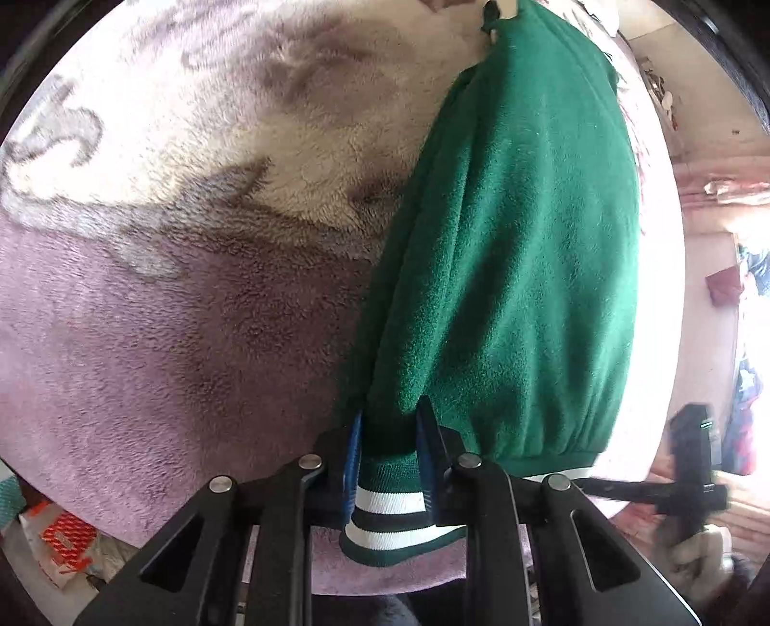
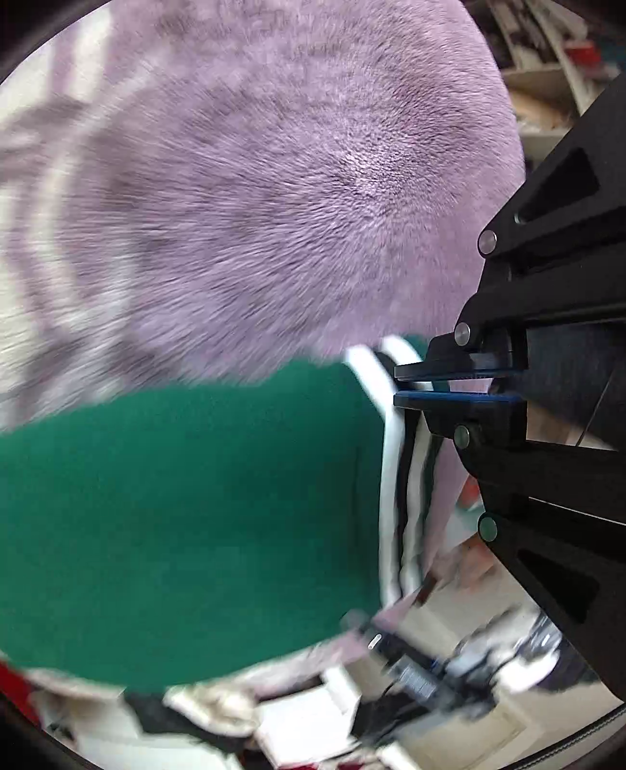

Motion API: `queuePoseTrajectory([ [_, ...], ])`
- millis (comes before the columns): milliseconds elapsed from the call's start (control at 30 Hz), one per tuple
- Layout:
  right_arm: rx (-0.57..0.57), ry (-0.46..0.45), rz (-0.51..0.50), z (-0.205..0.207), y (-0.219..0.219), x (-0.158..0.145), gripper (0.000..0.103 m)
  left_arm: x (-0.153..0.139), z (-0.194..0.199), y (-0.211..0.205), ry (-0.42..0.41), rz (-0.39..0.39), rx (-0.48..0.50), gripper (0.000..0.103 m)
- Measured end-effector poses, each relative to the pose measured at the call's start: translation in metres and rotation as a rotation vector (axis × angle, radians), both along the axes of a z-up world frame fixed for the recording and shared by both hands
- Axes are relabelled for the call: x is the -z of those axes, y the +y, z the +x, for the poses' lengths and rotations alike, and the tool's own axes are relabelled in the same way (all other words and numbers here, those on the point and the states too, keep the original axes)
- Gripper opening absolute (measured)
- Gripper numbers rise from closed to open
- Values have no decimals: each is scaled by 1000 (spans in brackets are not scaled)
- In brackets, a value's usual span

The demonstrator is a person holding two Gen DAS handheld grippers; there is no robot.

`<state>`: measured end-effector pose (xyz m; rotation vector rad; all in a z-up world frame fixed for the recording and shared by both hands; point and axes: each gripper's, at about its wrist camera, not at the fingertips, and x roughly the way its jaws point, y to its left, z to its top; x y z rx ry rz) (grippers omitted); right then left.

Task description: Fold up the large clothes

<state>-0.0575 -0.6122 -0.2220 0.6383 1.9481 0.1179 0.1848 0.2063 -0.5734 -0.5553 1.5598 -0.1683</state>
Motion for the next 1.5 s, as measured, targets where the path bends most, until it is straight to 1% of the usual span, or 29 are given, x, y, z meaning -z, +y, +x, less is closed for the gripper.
queuePoseTrajectory([
  [33,34,8,36,-6,-3,3,5,-1,6,-2,2,-17,-5,23],
  [67,56,4,63,-9,-5,2,5,-2,6,2,-1,-44,-5,23],
  [133,94,-42,98,-13,-15,-3,7,0,-1,17,-2,-121,-12,29],
  [167,112,-68,118,-15,-19,-5,17,3,-5,24,2,-159,-18,36],
  [200,129,-86,143,-16,-21,-4,46,11,-8,30,14,-212,-37,41],
  [233,141,-103,172,-17,-22,-2,65,15,-17,36,22,-238,-51,52],
  [267,148,-119,214,-18,-21,4,95,23,-19,39,25,-270,-72,57],
  [300,147,-125,260,-18,-17,13,98,29,-22,39,26,-292,-84,58],
  [333,136,-116,299,-18,-12,22,98,40,-22,37,39,-308,-92,64],
  [400,134,-99,345,-14,-2,38,100,55,-19,40,56,-351,-94,68],
  [500,139,-126,418,-15,5,47,102,57,-9,29,38,-360,-65,77],
  [567,155,-152,492,-15,15,47,102,51,-9,20,7,-336,-29,77],
  [633,217,-188,631,-16,24,48,101,42,-12,18,-25,-322,-8,77],
  [667,231,-196,660,-12,30,49,100,41,-10,16,-35,-322,-7,77],
  [800,221,-220,658,3,67,62,97,31,-16,22,-74,-302,-32,76],
  [833,236,-233,654,4,75,60,96,27,-22,17,-96,-277,-32,69],
  [867,259,-245,648,-1,77,57,71,21,-23,16,-117,-260,-24,53],
  [900,294,-244,641,-7,77,57,27,12,-22,14,-146,-232,-18,41],
  [933,343,-245,652,-15,80,56,28,2,-20,12,-174,-209,-8,35],
  [967,372,-255,638,-22,84,52,27,-3,-17,11,-189,-202,2,33],
  [1033,373,-276,622,-28,95,39,24,-20,-17,8,-220,-179,18,31],
  [1167,369,-281,598,-42,115,7,21,-46,-25,6,-239,-193,15,29],
  [1200,354,-273,598,-51,120,-5,20,-56,-35,8,-231,-199,6,29],
  [1267,365,-222,606,-76,126,-19,20,-58,-53,4,-204,-226,5,29],
  [1333,375,-137,605,-109,123,-32,20,-74,-81,6,-135,-258,-4,29],
  [1367,374,-90,602,-118,77,-46,20,-78,-92,4,-104,-262,-7,29],
  [1400,374,-38,596,-135,78,-54,20,-83,-105,3,-60,-275,-19,29],
  [1433,380,-9,598,-141,65,-61,20,-85,-106,3,-41,-291,-34,29],
  [1500,373,7,606,-142,64,-77,20,-95,-105,0,-36,-301,-52,29],
])
